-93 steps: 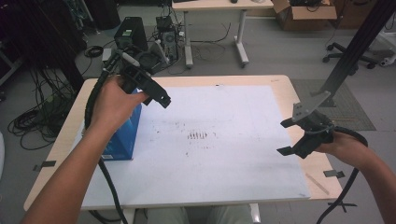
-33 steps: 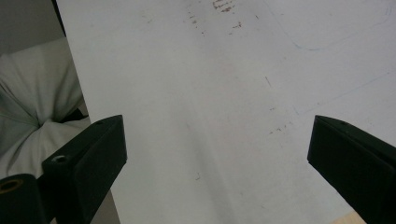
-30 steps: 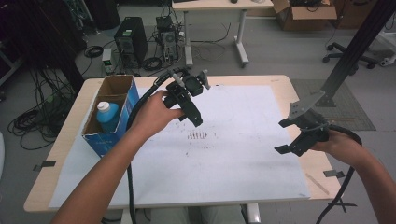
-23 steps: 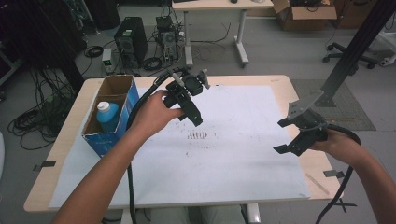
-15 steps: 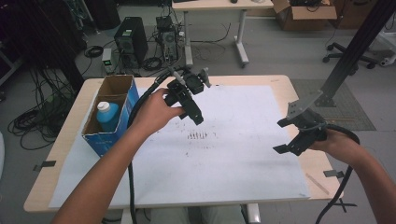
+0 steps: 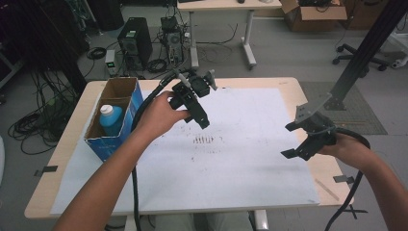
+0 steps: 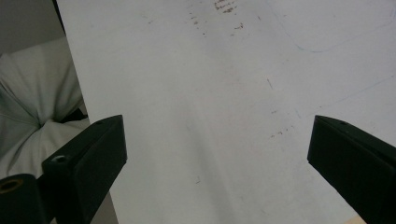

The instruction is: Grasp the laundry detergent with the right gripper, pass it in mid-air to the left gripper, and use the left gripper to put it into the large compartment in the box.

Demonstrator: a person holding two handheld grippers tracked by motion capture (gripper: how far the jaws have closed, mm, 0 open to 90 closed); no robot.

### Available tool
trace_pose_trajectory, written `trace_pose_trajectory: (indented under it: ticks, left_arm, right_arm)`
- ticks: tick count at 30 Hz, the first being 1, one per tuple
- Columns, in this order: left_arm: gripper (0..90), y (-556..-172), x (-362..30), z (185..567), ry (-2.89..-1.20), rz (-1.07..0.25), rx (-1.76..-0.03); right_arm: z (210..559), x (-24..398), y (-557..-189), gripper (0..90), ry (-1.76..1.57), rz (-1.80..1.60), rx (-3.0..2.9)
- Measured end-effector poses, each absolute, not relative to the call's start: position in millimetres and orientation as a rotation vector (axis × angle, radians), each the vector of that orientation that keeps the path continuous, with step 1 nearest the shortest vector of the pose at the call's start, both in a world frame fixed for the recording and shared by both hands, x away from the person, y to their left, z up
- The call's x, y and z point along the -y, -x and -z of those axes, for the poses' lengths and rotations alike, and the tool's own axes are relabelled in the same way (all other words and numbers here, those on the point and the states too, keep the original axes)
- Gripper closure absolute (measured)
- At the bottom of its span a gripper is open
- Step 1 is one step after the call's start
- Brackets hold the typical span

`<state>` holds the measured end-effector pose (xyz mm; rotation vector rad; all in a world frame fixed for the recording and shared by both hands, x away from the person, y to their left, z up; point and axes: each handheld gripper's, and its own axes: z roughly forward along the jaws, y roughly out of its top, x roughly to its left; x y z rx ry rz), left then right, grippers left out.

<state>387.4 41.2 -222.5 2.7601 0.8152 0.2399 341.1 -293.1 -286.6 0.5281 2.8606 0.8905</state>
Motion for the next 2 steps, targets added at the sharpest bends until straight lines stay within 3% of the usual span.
trace_pose_trajectory:
  ticks: [2]
  left_arm:
    - [5.7, -387.8, -41.4, 222.7, -2.759, -0.238, -0.816]
  right_arm:
    - [287.1, 293.1, -341.6, 4.4, -0.526, -0.889, -2.861]
